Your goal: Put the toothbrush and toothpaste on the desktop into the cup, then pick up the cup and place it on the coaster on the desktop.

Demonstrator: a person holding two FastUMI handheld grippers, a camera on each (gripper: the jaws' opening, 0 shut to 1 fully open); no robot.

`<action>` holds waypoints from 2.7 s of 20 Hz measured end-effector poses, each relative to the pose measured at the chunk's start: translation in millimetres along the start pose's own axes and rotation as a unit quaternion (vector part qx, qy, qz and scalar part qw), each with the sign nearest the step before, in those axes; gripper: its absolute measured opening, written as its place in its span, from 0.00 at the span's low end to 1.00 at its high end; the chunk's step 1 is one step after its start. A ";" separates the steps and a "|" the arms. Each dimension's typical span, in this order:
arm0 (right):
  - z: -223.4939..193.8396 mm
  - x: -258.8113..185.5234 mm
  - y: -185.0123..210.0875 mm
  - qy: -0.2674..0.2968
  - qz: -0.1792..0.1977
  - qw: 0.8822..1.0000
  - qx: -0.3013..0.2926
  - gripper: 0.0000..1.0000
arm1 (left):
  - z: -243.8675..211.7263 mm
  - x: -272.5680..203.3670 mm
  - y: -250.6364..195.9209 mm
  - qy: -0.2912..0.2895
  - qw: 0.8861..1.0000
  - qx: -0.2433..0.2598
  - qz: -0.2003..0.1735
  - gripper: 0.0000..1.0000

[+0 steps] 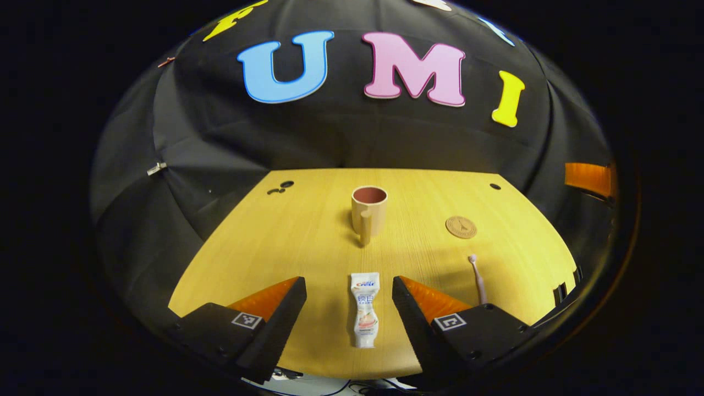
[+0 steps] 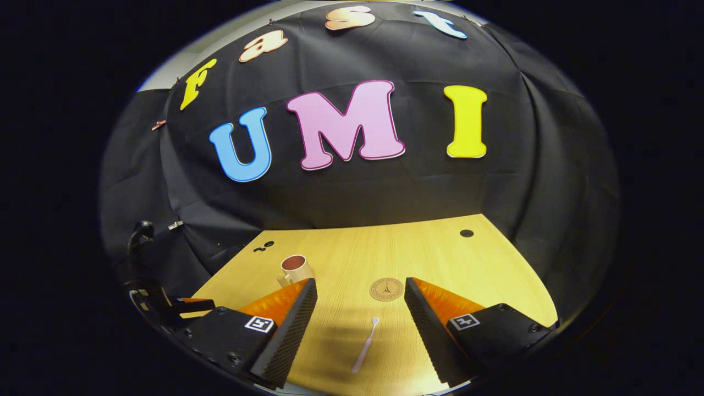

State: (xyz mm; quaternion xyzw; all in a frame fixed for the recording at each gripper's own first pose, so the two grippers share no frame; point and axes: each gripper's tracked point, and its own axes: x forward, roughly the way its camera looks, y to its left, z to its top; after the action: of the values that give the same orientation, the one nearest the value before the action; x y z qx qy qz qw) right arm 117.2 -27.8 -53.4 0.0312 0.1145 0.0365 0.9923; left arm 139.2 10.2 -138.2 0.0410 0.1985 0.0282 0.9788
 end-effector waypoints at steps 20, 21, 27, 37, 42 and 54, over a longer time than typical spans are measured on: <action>-43.5 62.3 -48.6 0.091 0.043 0.995 0.024 0.99 | -99.9 105.0 -18.0 0.177 0.983 -0.033 0.018 0.88; -46.5 62.6 -48.1 0.095 0.041 0.994 0.026 0.99 | -98.8 104.4 -18.9 0.178 0.983 -0.032 0.015 0.86; -81.9 59.1 -31.9 0.145 0.031 0.988 0.035 0.99 | -96.9 108.9 -19.4 0.161 0.986 -0.025 0.012 0.43; -159.2 60.1 -7.4 0.239 -0.011 0.970 0.043 0.99 | -93.2 103.1 -15.0 0.153 0.986 -0.049 -0.036 0.23; -185.4 67.7 -7.1 0.270 -0.030 0.962 0.025 0.99 | -86.1 70.8 -3.4 0.129 0.989 -0.063 -0.047 0.23; -252.7 83.3 -20.1 0.359 -0.085 0.930 0.008 0.99 | -111.8 45.5 0.2 0.135 0.986 -0.077 -0.065 0.22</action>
State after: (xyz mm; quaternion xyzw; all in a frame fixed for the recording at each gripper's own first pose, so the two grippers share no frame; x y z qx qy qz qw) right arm 141.4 -27.7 -319.2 0.0145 0.4654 -0.0400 0.8841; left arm 137.3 21.4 -258.3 -0.0512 0.3287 -0.0151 0.9429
